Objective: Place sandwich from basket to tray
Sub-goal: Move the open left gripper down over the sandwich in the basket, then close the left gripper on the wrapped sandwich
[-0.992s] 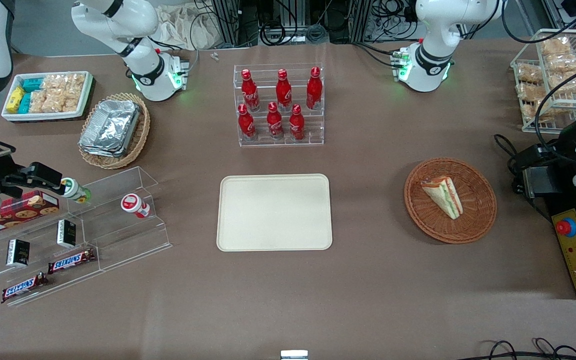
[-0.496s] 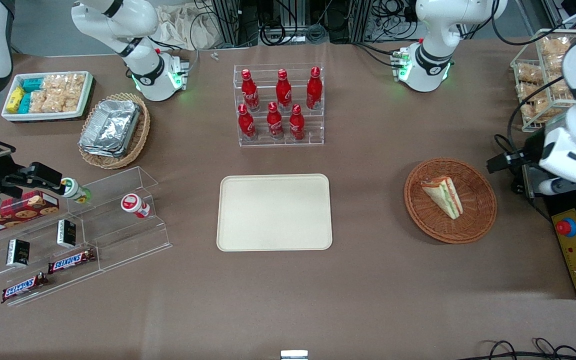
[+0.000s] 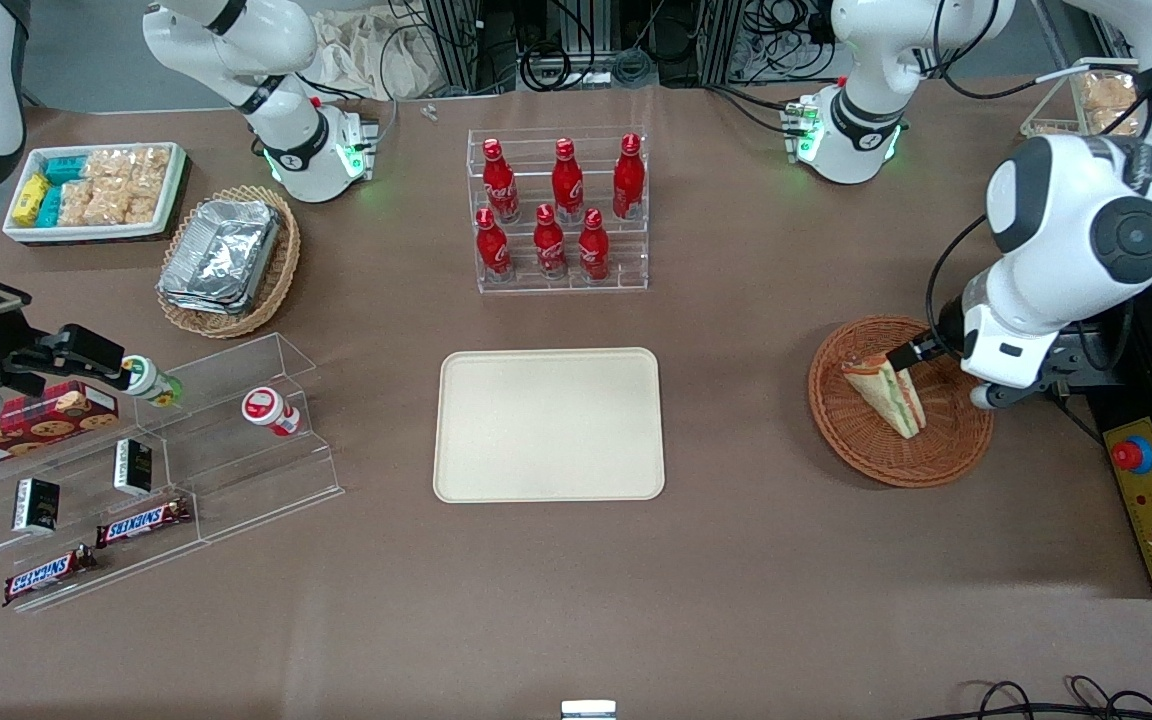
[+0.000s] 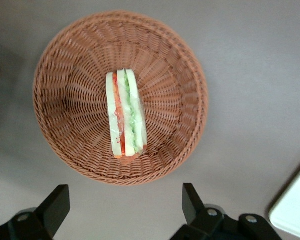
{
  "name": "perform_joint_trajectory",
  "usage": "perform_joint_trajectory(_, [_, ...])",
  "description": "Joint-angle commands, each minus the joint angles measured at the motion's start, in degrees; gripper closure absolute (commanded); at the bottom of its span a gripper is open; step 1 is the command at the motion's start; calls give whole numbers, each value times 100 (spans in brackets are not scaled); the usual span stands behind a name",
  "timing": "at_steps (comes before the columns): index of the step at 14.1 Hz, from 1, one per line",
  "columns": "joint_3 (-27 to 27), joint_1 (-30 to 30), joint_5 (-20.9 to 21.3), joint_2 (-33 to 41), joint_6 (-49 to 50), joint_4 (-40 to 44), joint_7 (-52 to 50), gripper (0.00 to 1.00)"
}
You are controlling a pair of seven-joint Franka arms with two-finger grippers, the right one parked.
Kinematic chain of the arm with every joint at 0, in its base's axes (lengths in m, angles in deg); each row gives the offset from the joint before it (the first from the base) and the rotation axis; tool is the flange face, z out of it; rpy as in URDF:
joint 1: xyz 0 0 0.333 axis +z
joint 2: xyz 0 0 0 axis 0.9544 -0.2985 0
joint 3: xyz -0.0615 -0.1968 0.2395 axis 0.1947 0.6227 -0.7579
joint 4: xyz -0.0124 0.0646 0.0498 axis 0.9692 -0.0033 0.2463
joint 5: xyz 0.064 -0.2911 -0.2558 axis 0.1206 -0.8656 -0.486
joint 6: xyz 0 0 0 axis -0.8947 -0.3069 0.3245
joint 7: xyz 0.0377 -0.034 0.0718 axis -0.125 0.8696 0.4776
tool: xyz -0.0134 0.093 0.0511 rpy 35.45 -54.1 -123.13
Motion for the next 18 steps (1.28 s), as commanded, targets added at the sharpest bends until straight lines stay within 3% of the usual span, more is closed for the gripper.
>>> perform_joint_trajectory(1, [-21, -31, 21, 49, -424, -386, -557, 0])
perform_joint_trajectory(14, [-47, -4, 47, -856, -1567, -773, -1060, 1])
perform_joint_trajectory(18, [-56, -4, 47, -971, -1752, -860, -1068, 11])
